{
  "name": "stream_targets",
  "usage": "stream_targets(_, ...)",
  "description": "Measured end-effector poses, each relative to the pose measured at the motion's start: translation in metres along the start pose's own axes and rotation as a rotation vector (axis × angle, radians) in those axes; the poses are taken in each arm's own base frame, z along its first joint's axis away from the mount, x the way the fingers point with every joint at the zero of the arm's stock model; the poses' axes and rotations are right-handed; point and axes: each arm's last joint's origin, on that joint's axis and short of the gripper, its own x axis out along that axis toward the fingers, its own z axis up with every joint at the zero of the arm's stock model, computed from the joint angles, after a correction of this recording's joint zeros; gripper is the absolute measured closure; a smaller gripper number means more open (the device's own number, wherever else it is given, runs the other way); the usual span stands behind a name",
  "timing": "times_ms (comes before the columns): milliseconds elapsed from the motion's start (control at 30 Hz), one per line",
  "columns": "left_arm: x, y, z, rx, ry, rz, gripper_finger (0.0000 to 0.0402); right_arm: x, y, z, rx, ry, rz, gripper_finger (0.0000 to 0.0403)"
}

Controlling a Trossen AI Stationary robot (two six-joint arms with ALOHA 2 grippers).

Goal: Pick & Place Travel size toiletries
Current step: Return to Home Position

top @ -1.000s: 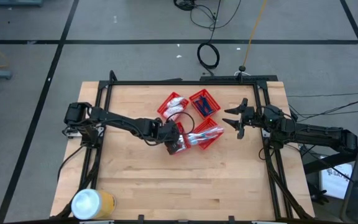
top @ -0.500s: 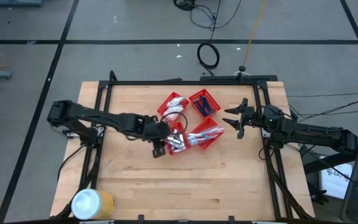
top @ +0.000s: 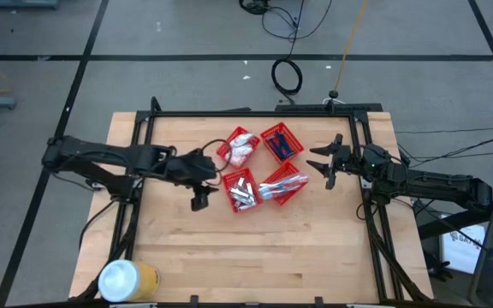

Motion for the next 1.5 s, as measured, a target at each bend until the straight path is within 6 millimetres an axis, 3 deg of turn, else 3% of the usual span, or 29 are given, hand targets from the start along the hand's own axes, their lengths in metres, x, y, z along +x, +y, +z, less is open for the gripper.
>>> stream_targets(133,-0.017,-0.002,-0.001,0.047,-0.08,0.051,0.0215,0.0,0.0,0.0,0.001,0.005,0.001,0.0216)
stream_targets(300,-0.024,-0.003,-0.014,0.076,-0.164,0.081,0.0215,0.0,0.0,-0.001,-0.008,0.015,0.001,0.0216)
stream_targets(733,-0.014,0.023,-0.108,0.001,-0.439,0.048,0.0215,0.0,0.0,-0.001,-0.015,0.013,0.001,0.0216)
stream_targets(1000,-0.006,0.038,-0.149,-0.049,-0.579,0.057,0.0215,0.0,0.0,-0.001,-0.015,0.012,-0.001,0.0216)
stream_targets(1233,-0.005,0.046,-0.17,-0.078,-0.653,0.065,0.0215,0.0,0.0,-0.001,-0.015,0.012,-0.001,0.0216)
stream_targets(1500,-0.008,0.049,-0.18,-0.071,-0.718,0.062,0.0215,0.0,0.0,-0.001,-0.015,0.013,-0.001,0.0216)
